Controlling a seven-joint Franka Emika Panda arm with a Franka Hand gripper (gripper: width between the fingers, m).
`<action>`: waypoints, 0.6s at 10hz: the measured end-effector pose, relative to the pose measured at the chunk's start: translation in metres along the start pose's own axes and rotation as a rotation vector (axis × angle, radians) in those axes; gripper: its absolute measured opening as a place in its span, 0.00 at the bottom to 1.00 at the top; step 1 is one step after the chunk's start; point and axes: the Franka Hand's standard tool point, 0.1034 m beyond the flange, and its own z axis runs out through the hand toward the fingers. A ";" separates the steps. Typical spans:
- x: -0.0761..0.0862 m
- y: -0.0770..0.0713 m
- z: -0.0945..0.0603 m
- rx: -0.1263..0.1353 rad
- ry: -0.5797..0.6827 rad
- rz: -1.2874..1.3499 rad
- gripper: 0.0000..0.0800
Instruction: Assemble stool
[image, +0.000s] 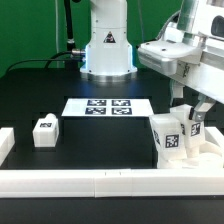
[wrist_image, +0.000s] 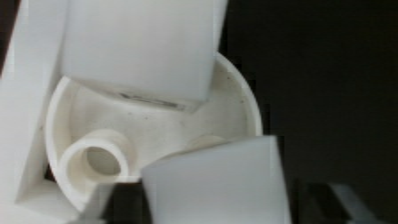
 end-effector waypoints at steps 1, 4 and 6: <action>0.000 0.000 0.000 0.000 0.000 0.001 0.41; -0.001 0.000 0.000 0.000 0.000 0.047 0.41; -0.001 -0.004 0.000 0.019 0.001 0.282 0.41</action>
Offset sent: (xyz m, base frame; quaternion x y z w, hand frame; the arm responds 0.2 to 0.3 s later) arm 0.0000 0.0000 0.0000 0.0000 0.0000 0.0000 1.0000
